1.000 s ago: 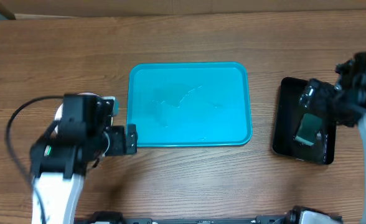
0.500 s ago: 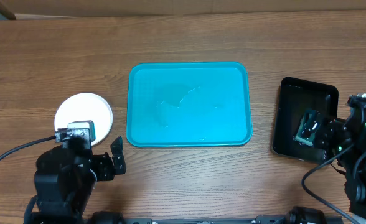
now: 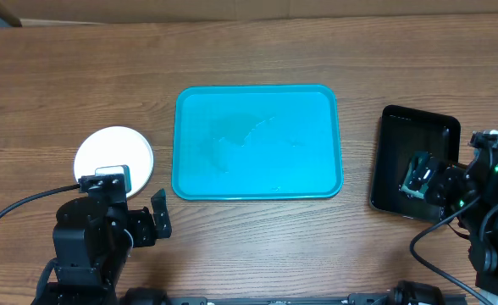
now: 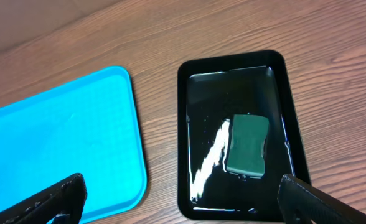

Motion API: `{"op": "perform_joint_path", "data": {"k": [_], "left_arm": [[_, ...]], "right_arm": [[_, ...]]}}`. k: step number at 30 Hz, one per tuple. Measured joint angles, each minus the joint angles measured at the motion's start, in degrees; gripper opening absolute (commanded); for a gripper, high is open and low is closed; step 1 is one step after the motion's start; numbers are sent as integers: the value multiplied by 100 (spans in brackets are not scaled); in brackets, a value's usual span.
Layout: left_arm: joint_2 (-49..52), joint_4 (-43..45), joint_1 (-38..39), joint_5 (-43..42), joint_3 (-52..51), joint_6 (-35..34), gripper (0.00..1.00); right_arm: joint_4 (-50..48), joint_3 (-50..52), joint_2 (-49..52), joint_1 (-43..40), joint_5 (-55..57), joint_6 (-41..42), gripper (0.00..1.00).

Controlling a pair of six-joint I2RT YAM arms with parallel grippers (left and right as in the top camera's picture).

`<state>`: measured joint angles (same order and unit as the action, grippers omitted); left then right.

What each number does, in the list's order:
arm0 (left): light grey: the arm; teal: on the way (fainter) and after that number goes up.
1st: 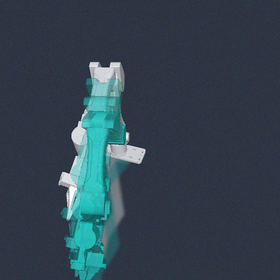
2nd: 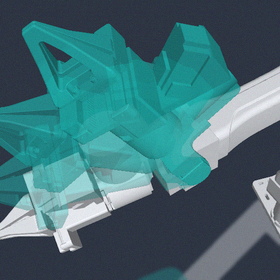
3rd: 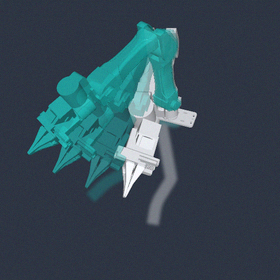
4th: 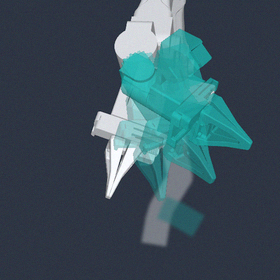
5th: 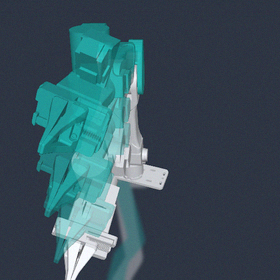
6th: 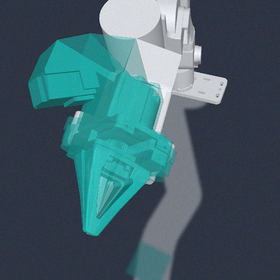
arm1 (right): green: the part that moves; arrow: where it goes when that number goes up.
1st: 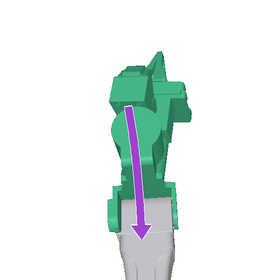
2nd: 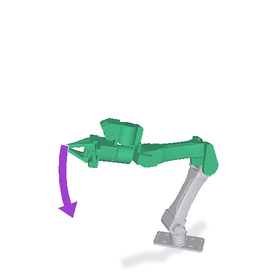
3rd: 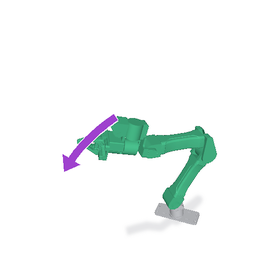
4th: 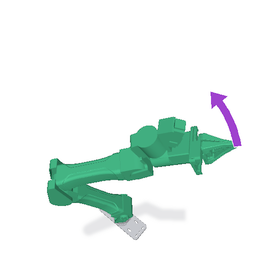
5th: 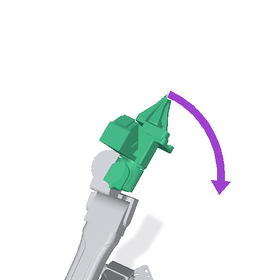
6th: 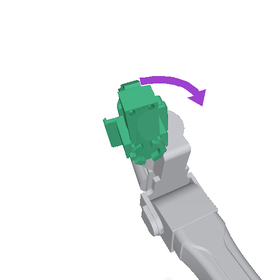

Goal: Clean dirty plates on tray and stack at the side

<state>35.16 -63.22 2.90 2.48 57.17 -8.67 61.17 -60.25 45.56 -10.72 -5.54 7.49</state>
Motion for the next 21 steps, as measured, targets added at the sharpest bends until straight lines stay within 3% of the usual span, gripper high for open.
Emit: {"op": "perform_joint_path", "data": {"k": [21], "left_arm": [[0,0,0,20,-2,0,100]], "right_arm": [[11,7,-317,254,13,-2,100]]}}
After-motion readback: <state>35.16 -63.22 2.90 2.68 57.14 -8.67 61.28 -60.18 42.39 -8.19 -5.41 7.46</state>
